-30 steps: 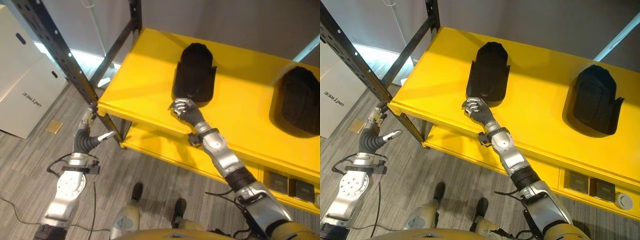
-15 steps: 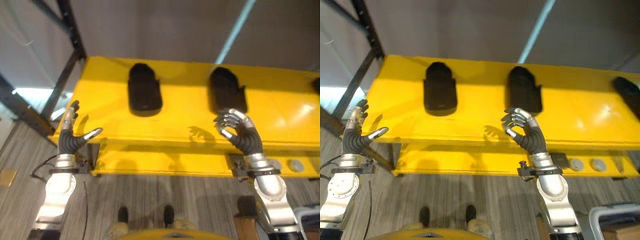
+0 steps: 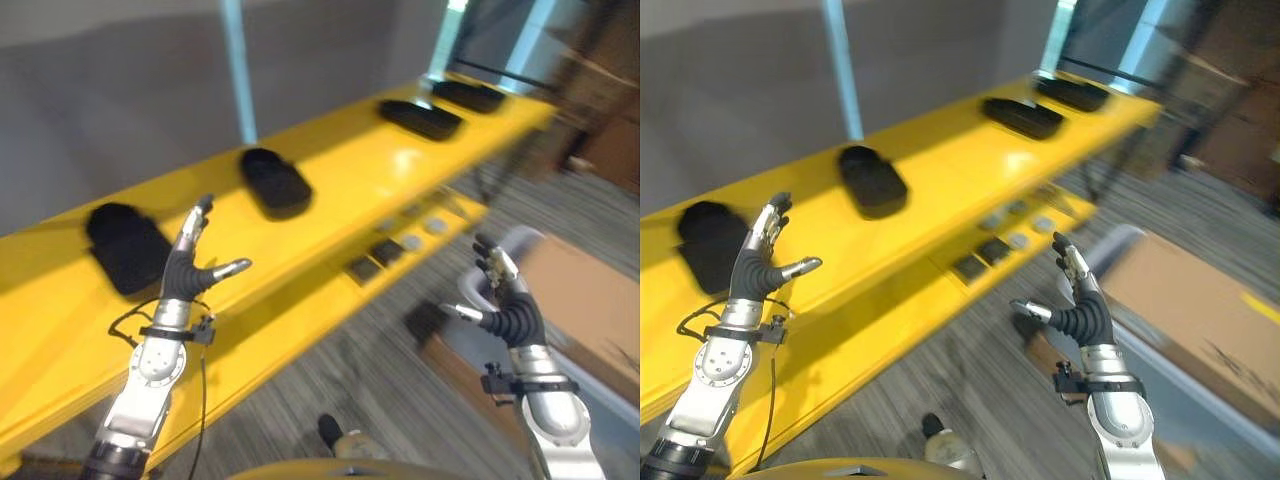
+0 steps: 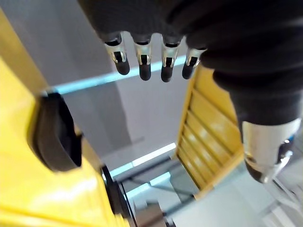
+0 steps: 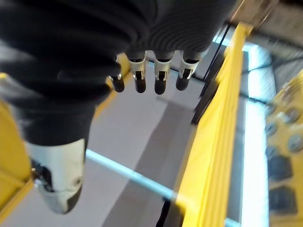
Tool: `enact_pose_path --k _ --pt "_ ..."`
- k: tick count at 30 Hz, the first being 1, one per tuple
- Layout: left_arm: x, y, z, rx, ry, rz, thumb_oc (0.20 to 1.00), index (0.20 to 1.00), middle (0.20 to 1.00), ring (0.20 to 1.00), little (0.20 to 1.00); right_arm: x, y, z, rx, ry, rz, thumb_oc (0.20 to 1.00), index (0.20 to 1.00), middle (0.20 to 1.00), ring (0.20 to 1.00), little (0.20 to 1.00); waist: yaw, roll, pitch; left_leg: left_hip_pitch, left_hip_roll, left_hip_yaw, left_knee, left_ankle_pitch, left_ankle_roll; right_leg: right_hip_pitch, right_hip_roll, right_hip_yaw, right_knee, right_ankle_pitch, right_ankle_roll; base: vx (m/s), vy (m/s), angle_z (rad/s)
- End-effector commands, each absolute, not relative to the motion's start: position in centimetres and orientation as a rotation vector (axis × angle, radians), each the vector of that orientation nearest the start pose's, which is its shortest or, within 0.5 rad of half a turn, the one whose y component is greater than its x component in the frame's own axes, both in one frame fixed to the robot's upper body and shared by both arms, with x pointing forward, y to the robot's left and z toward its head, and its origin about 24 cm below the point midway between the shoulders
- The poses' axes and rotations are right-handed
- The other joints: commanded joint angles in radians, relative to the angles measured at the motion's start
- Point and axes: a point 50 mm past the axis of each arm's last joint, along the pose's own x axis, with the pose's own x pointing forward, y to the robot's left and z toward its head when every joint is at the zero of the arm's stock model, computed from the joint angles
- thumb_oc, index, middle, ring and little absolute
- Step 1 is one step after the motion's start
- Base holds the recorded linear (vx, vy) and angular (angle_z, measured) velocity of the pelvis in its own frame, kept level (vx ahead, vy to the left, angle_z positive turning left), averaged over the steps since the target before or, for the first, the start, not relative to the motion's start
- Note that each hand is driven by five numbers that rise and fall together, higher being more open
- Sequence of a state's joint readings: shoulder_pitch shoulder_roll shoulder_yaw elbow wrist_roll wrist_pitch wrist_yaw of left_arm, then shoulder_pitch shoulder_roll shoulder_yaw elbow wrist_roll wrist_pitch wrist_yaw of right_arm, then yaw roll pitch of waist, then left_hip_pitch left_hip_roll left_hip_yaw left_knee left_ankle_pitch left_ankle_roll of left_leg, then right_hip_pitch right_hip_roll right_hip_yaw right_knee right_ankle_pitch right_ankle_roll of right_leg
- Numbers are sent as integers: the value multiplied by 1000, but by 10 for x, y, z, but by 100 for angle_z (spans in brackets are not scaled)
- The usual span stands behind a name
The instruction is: Move parts from the plastic box to the shelf.
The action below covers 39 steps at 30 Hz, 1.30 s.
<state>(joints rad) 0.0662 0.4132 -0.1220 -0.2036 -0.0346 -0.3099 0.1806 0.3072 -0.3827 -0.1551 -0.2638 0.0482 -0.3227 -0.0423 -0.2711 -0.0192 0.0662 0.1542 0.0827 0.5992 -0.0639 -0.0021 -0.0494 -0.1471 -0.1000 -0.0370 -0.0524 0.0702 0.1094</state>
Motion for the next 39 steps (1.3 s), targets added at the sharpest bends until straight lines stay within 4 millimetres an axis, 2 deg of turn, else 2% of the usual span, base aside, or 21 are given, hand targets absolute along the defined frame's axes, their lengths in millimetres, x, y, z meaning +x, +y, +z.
enact_pose_path --k 1,2,3,5,7,9,10,11,12,13,14,16,18,19,21,23,25,27,32,37,39 --pt "237 189 135 351 -579 -30 1000 1000 1000 1000 1000 199 -236 122 -385 -486 -134 1000 1000 1000 1000 1000 93 15 81 17 27 -110 56 -167 67 31 -102 -297 144 -81 40 -100 -207 -227" --pt "237 191 136 336 -579 -11 1000 1000 1000 1000 1000 207 -226 116 -328 -478 -110 1000 1000 1000 1000 1000 124 3 67 16 43 -17 87 -173 66 54 -172 -485 133 -69 25 -119 -270 -262" --pt "238 192 134 336 -569 -9 1000 1000 1000 1000 1000 210 -222 113 -304 -467 -90 1000 1000 1000 1000 1000 127 -8 62 16 50 11 105 -177 63 64 -175 -505 120 -65 22 -36 -288 -201" --pt "239 193 128 335 -539 -1 1000 1000 1000 1000 1000 207 -219 103 -291 -422 -69 1000 1000 1000 1000 1000 118 -28 50 32 76 41 138 -187 47 59 -152 -460 110 -68 18 138 -305 -176" --pt "240 192 121 315 -509 -12 1000 1000 1000 1000 1000 201 -225 100 -311 -387 -57 1000 1000 1000 1000 1000 115 -28 46 23 146 32 255 -176 15 78 -99 -410 99 -100 -11 226 -402 -16" --pt "243 190 118 303 -490 -19 1000 1000 1000 1000 1000 202 -230 94 -325 -347 -41 1000 1000 1000 1000 1000 135 -21 65 -34 267 -15 491 -52 -51 128 -16 -387 73 -145 -64 197 -481 -47" --pt "243 189 116 304 -480 -27 1000 1000 1000 1000 1000 203 -231 93 -339 -336 -28 1000 1000 1000 1000 1000 151 -22 76 -66 305 -62 579 5 -69 154 18 -372 56 -165 -88 113 -401 -48" --pt "244 190 112 307 -461 -22 1000 1000 1000 1000 1000 204 -233 90 -364 -311 -15 1000 1000 1000 1000 1000 173 -29 90 -111 318 -121 653 48 -79 175 36 -355 42 -176 -102 62 -279 -47" --pt "244 192 110 308 -453 -15 1000 1000 1000 1000 1000 207 -234 89 -390 -300 -4 1000 1000 1000 1000 1000 189 -36 96 -145 319 -167 680 49 -81 186 47 -343 24 -178 -106 36 -169 -103" --pt "244 192 106 310 -434 -16 1000 1000 1000 1000 1000 209 -235 85 -430 -271 13 1000 1000 1000 1000 1000 206 -33 98 -175 291 -229 653 17 -69 195 57 -331 9 -176 -101 48 -78 -126" --pt "243 193 105 319 -433 -10 1000 1000 1000 1000 1000 210 -234 87 -449 -281 26 1000 1000 1000 1000 1000 209 -35 100 -187 283 -246 656 32 -78 204 54 -321 0 -171 -95 69 -34 -106" --pt "243 193 104 322 -436 -7 1000 1000 1000 1000 1000 209 -234 86 -449 -272 46 1000 1000 1000 1000 1000 216 -42 99 -181 301 -217 620 64 -99 217 47 -332 -2 -169 -93 80 -30 -89" --pt "244 191 105 321 -439 -13 1000 1000 1000 1000 1000 211 -233 86 -437 -277 53 1000 1000 1000 1000 1000 216 -40 93 -143 294 -183 558 55 -94 220 37 -348 -1 -169 -87 47 59 -41" --pt "245 189 106 318 -446 -17 1000 1000 1000 1000 1000 213 -230 88 -423 -291 71 1000 1000 1000 1000 1000 222 -23 78 -115 271 -156 410 33 -93 222 24 -380 0 -166 -77 29 102 5" --pt "248 188 107 340 -453 -12 1000 1000 1000 1000 1000 216 -226 88 -422 -292 96 1000 1000 1000 1000 1000 239 -17 66 -91 235 -169 308 28 -91 226 3 -422 0 -162 -69 18 107 7" --pt "247 189 108 348 -455 -7 1000 1000 1000 1000 1000 218 -225 88 -418 -291 105 1000 1000 1000 1000 1000 235 -17 62 -86 218 -188 275 22 -87 231 -5 -446 -2 -158 -62 12 61 34" --pt "244 194 110 358 -462 29 1000 1000 1000 1000 1000 225 -217 86 -390 -286 149 1000 1000 1000 1000 1000 277 -15 56 -106 187 -238 233 -24 -79 250 -36 -538 -11 -144 -52 -16 102 113" --pt "239 203 107 370 -446 69 1000 1000 1000 1000 1000 229 -211 88 -398 -293 188 1000 1000 1000 1000 1000 307 -13 56 -118 168 -258 212 -50 -74 261 -55 -580 -16 -137 -45 -24 140 153" --pt "228 221 102 395 -410 160 1000 1000 1000 1000 1000 241 -184 92 -353 -315 315 1000 1000 1000 1000 1000 383 -4 44 -144 87 -354 116 -63 -48 291 -121 -706 5 -127 -26 -5 211 187" --pt "221 234 102 430 -401 224 1000 1000 1000 1000 1000 252 -155 96 -338 -353 418 1000 1000 1000 1000 1000 450 -12 35 -162 0 -435 90 -76 -10 329 -198 -787 31 -103 14 58 239 158" --pt "220 237 103 439 -406 247 1000 1000 1000 1000 1000 255 -150 98 -332 -370 414 1000 1000 1000 1000 1000 460 -14 35 -163 -21 -456 83 -81 -1 331 -213 -779 42 -98 25 80 153 80"
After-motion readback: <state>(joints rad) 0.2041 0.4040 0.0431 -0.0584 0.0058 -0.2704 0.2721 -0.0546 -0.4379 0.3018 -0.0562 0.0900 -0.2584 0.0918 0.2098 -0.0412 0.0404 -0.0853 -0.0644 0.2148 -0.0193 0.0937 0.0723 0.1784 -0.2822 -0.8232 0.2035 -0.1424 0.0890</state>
